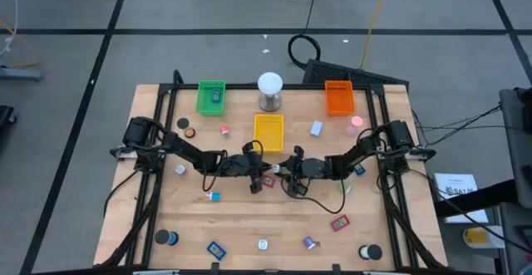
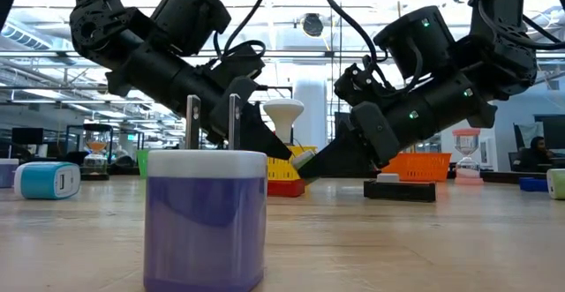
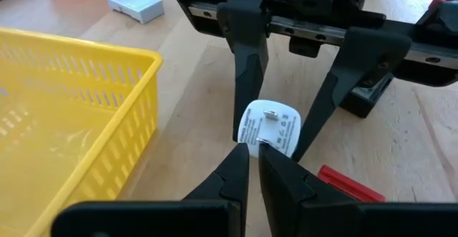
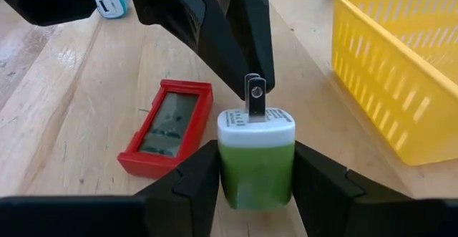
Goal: Pick & Place Office items
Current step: Put the top green charger adapter into the yellow bin
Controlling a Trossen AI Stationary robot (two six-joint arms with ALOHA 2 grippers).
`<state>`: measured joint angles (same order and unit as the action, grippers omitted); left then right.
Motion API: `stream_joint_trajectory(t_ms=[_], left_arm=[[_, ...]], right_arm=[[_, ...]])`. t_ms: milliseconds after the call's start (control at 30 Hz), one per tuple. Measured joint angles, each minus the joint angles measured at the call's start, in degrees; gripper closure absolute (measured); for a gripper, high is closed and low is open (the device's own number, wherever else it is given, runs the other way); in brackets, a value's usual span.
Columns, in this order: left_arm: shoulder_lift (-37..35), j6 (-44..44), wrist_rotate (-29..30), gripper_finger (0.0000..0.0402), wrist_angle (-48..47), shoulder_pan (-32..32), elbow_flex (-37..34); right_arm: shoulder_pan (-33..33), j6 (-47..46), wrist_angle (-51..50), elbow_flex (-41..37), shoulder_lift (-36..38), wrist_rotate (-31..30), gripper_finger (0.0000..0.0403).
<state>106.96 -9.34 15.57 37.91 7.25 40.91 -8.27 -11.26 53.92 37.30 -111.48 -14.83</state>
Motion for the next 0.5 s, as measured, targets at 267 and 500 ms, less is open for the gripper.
stream_joint_trajectory(t_ms=[267, 500], left_arm=[[-0.07, 0.20, -0.39, 0.0364, 1.45, 0.00, 0.00], [-0.87, 2.08, -0.45, 0.0364, 0.35, 0.81, 0.00]], right_arm=[[0.02, 0.00, -0.34, 0.00, 0.00, -0.21, 0.0184], [0.04, 0.00, -1.61, -0.02, 1.01, -0.36, 0.0163]])
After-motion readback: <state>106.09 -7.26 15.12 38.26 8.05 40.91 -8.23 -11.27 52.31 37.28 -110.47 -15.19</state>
